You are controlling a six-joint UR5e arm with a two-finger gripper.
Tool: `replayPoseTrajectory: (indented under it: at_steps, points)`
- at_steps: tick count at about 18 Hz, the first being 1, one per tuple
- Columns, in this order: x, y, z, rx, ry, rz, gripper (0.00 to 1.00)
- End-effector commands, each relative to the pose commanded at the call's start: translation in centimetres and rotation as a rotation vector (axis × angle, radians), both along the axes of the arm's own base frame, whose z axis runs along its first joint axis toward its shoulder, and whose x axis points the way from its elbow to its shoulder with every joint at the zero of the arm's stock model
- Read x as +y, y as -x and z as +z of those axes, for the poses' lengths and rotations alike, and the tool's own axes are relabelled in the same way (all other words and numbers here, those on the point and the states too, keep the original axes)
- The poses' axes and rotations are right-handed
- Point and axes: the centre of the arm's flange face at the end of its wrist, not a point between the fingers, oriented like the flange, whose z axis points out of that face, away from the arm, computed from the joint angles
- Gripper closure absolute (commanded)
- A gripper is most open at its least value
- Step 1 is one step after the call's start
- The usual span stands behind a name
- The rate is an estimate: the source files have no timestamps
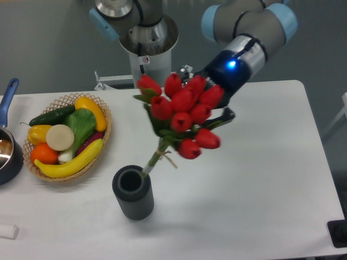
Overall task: Pick up the flowers from the vase
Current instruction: 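Lift the gripped tulips up out of the grey vase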
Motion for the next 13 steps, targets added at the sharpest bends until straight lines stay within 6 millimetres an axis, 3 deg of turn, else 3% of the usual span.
replayPoseTrajectory:
  at_steps: [5, 13]
  points:
    - [-0.5, 4.2, -1.9, 0.053, 0.028, 0.042, 0.59]
    - [-0.6, 6.0, -3.0, 0.082, 0.043, 0.056, 0.59]
